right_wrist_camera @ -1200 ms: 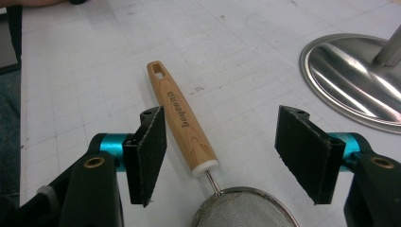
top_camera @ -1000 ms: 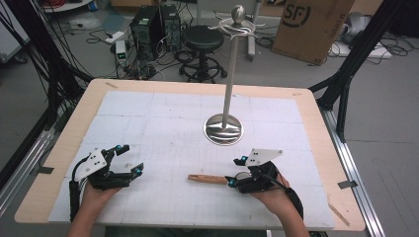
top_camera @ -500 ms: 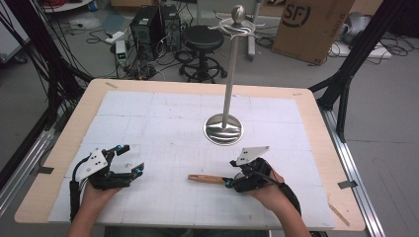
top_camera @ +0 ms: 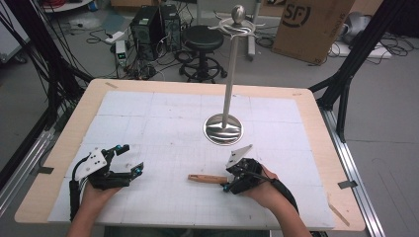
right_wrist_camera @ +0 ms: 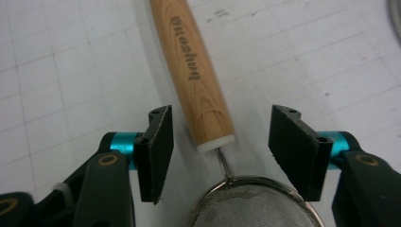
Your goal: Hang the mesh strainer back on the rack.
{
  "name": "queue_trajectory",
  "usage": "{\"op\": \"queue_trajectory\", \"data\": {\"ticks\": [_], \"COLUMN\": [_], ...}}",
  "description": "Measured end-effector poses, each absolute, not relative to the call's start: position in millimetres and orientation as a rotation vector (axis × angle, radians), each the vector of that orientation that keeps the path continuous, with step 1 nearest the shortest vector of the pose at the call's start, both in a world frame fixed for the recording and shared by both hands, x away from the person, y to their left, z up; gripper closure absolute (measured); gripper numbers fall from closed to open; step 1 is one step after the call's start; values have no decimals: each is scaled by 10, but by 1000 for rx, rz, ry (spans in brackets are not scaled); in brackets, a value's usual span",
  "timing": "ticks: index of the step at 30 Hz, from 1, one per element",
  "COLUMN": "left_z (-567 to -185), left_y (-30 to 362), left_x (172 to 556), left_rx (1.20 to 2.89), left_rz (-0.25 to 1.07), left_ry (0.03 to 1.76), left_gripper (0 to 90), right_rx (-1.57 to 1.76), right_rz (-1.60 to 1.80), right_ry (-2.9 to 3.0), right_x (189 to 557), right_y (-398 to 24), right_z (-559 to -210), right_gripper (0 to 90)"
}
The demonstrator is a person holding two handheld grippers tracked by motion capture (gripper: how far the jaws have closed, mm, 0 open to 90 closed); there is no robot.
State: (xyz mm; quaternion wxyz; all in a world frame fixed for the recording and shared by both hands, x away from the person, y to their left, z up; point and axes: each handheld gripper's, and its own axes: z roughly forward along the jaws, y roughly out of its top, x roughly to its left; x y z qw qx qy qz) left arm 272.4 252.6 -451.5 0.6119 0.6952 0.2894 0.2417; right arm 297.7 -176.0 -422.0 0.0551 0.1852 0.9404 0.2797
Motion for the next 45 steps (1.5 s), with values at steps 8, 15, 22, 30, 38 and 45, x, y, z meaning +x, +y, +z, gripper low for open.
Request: {"op": "queue_trajectory", "data": {"ticks": [8, 15, 22, 30, 38, 45], "left_z": [-4515, -4515, -4515, -4515, -4515, -4514], "left_y": [2526, 2527, 2526, 2528, 2525, 2525], "left_x": [2724, 2724, 2724, 2724, 2723, 2723], "left_rx": [1605, 1605, 1605, 1606, 1605, 1608], "left_rz": [557, 556, 558, 556, 559, 562], "left_ry": [667, 667, 666, 666, 667, 666], "left_gripper": [156, 156, 156, 156, 156, 156], "right_rx": [521, 506, 456, 502, 517, 506], "right_rz": [693, 662, 639, 641, 586, 573], "right_ry": [2917, 2959, 2979, 2971, 2968, 2966], "right_x": [3036, 3064, 3053, 3044, 3034, 3038], "right_y": [-1647, -1611, -1547, -1544, -1489, -1475], "right_z": [-4202, -4185, -4165, -4162, -4153, -4155], "right_gripper": [464, 496, 628, 669, 669, 677]}}
